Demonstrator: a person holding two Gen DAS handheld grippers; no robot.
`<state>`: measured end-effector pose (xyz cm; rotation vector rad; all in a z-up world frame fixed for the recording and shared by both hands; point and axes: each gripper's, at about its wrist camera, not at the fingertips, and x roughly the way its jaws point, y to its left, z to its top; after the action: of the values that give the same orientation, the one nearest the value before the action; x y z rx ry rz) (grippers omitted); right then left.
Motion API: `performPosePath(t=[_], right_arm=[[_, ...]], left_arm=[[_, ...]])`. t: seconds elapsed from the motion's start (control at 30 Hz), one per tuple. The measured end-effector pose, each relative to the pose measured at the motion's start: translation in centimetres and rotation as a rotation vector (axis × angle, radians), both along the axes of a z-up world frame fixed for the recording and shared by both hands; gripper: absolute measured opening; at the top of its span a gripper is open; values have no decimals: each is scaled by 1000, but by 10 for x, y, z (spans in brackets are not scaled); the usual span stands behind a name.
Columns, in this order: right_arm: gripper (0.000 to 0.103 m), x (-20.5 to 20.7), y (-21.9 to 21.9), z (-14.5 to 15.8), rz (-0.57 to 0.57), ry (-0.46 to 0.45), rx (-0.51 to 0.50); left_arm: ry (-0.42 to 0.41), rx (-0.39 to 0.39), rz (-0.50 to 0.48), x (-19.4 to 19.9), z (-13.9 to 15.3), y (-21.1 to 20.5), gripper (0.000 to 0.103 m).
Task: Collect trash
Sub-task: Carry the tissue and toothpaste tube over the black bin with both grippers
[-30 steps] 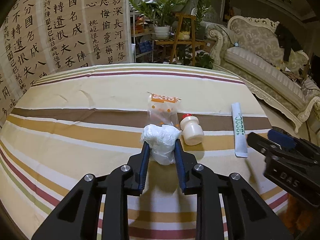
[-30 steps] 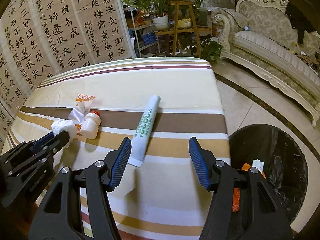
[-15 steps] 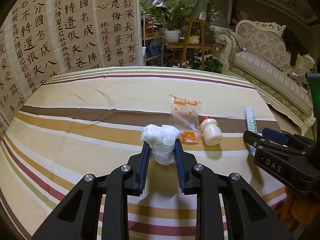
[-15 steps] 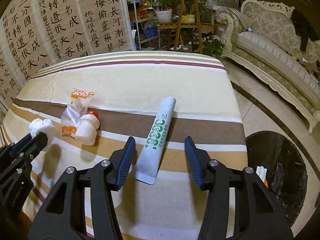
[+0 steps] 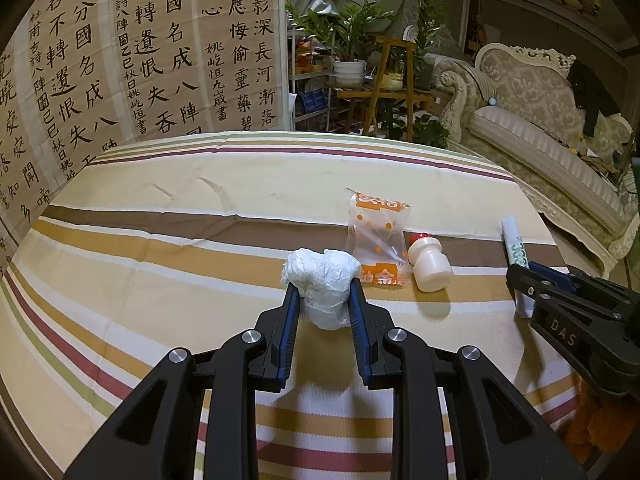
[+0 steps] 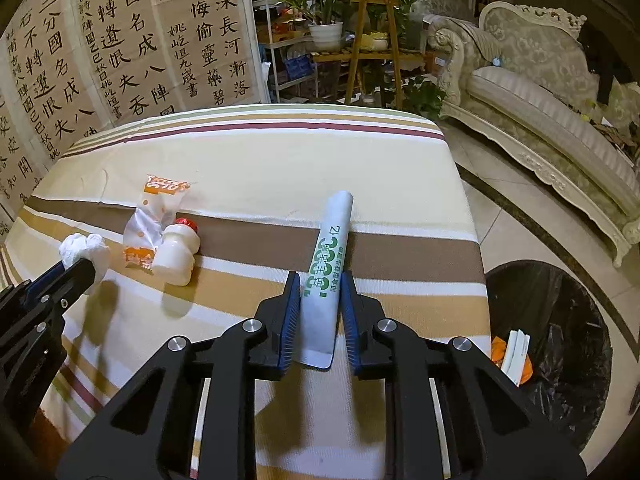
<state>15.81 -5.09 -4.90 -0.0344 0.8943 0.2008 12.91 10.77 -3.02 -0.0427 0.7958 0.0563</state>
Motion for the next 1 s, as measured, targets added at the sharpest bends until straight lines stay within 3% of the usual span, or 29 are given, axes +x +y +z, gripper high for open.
performPosePath(t=[0.37, 1.0], right_arm=[[20, -41, -18, 13, -4, -28, 32], [20, -112, -109, 20, -156, -73, 44]], left_arm=[[-30, -11, -42, -21, 10, -13, 25], [-60, -19, -229, -70, 19, -98, 25]])
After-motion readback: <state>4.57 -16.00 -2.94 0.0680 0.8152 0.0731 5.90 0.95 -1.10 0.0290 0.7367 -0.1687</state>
